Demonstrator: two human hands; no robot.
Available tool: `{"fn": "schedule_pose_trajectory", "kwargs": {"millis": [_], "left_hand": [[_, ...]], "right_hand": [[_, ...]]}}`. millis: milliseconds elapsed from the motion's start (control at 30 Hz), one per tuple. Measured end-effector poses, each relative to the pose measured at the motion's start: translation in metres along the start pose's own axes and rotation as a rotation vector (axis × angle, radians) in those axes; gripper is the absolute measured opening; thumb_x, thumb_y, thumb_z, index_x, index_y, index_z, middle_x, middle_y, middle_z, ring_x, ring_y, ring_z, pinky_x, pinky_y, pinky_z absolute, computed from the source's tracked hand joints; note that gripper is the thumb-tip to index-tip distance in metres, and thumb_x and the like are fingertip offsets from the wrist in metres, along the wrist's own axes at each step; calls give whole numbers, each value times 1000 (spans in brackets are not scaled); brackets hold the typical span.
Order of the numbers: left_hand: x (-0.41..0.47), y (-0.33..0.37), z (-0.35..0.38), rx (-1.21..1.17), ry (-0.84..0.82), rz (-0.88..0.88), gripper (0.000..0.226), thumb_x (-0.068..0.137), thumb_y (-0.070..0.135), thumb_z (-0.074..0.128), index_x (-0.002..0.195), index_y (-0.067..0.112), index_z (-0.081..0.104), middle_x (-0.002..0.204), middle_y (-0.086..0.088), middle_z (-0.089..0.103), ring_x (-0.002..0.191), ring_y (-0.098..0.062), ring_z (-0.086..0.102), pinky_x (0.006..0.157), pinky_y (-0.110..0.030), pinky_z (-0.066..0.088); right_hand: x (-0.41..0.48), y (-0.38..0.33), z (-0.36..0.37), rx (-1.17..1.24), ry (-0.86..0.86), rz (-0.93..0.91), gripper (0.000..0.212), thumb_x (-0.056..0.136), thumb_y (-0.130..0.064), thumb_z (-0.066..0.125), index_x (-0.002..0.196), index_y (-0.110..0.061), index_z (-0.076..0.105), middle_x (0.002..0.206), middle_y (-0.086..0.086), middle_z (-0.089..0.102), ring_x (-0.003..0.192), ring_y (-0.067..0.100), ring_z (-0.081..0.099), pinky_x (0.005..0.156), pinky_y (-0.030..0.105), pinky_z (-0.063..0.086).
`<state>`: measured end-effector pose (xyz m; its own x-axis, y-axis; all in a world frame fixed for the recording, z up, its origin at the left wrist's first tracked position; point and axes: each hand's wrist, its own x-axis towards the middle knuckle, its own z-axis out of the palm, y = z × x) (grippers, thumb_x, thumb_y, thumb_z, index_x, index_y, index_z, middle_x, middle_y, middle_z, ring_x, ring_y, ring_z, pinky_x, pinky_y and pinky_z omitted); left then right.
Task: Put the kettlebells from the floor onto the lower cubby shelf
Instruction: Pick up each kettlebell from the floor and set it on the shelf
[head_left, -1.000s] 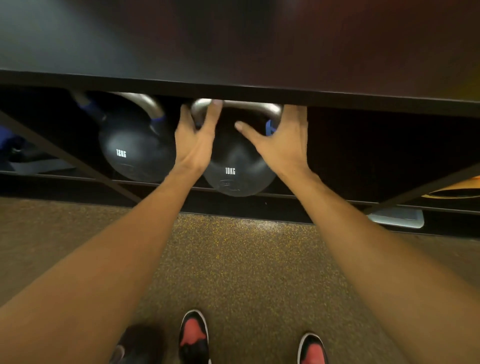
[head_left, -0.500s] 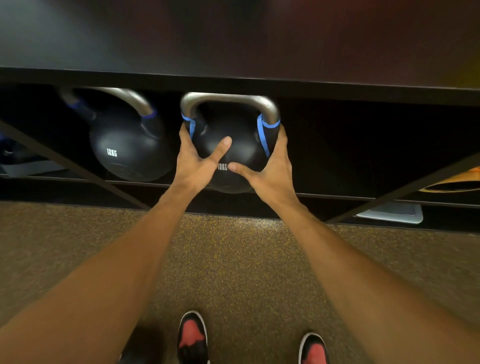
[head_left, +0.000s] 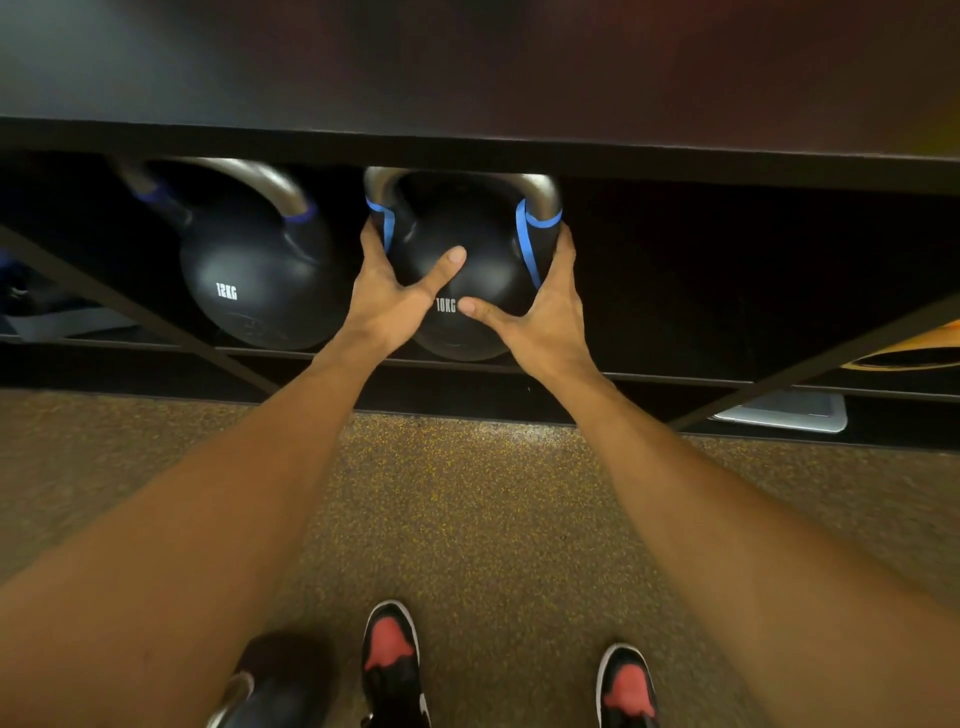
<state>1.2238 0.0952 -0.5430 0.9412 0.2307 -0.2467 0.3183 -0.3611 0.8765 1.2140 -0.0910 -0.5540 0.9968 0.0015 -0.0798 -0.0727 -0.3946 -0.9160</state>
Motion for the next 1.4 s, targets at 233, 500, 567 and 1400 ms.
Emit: {"fn": "schedule_pose_trajectory", "kwargs": {"millis": [233, 500, 567, 1400], "left_hand": [[-21, 18, -10, 105, 24, -66, 90, 86, 59, 73, 159, 26, 32, 150, 4, 57, 139, -18, 52, 118, -37, 42], [-108, 4, -9, 60, 148, -208, 71, 98, 49, 65, 156, 16, 41, 148, -4, 59, 136, -17, 56, 114, -31, 42], [-134, -9, -12, 46, 173, -255, 67, 97, 51, 65, 152, 16, 47, 140, -1, 64, 128, -16, 60, 108, -26, 44], [-470, -250, -164, -51, 531, -572, 49, 99, 54, 61, 132, 18, 65, 115, 2, 72, 110, -16, 66, 95, -27, 48]], "right_hand": [[-8, -15, -6, -67, -22, 30, 128, 76, -37, 92, 167, -16, 4, 170, 7, 22, 156, 23, 22, 120, 30, 22], [-66, -17, -25, -230, -130, 15, 103, 86, -30, 84, 164, -18, 18, 161, 10, 29, 150, 26, 30, 121, 40, 30], [-85, -13, -22, -252, -158, -5, 93, 87, -29, 82, 160, -20, 26, 156, 7, 36, 146, 23, 33, 120, 39, 34], [-375, 19, 203, -454, -933, -253, 67, 92, -36, 77, 149, -27, 44, 124, -5, 61, 125, 16, 48, 99, 28, 36]]}}
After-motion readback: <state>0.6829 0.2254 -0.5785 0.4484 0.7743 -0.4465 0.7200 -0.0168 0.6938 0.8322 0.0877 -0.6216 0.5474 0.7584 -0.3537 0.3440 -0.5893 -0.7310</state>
